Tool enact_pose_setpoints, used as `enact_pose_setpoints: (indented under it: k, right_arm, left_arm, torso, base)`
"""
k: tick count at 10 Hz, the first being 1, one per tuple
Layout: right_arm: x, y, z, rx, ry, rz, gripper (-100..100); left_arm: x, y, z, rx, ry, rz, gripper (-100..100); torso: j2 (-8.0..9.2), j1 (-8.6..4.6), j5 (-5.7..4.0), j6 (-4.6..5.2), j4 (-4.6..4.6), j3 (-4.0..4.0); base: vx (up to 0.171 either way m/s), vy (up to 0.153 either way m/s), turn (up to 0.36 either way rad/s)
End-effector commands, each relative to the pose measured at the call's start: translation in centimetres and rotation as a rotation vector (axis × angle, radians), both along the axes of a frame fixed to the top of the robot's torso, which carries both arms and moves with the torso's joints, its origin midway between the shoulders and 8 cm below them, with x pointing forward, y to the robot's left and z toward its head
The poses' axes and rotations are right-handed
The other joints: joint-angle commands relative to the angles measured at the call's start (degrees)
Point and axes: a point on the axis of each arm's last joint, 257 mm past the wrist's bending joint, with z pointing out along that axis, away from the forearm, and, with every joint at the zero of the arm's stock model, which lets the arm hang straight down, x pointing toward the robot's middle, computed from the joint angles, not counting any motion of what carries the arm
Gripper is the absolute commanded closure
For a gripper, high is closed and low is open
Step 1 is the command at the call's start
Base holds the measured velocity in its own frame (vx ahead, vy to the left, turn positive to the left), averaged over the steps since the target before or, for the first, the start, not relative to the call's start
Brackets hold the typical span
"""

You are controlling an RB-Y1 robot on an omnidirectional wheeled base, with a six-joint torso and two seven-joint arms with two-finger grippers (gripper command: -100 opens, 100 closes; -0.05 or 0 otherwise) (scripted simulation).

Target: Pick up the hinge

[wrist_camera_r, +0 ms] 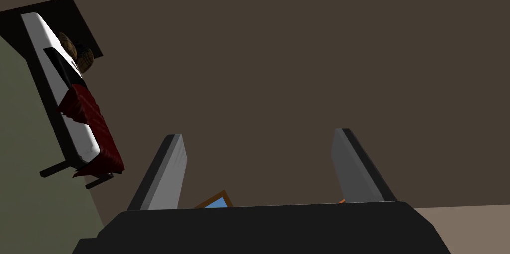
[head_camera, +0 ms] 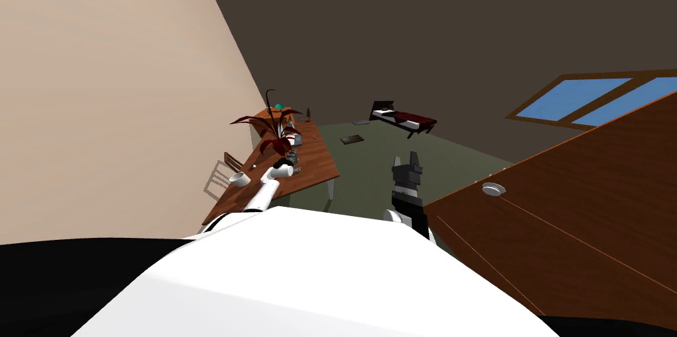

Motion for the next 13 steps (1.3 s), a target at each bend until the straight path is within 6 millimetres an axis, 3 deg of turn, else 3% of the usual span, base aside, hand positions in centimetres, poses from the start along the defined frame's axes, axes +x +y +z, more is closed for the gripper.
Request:
enact_pose_setpoints:
  k: [1,10,13]
  right_arm:
    - [0.0,0.0,0.0,0.000,0.000,0.000,0]
    - [0.0,0.0,0.0,0.000,0.000,0.000,0]
    - [0.0,0.0,0.0,0.000,0.000,0.000,0]
  left_arm:
    - [0.8,0.7,-0.2,-0.021,0.033,0.011,-100]
    - [-1.7,3.3,-8.1,-0.123,0.280,0.099,-100]
    - [-2.3,3.9,-9.6,-0.177,0.369,0.136,-100]
  torso:
    - [0.00,0.00,0.00,0.00,0.00,0.00]
    - [0.02,-0.09,-0.02,0.01,0.00,0.01]
    - [0.01,-0.07,-0.02,-0.01,0.00,0.00]
  base:
    - [-0.011,0.010,-0.117]
    - [-0.009,0.001,-0.041]
    - [-0.011,-0.011,-0.035]
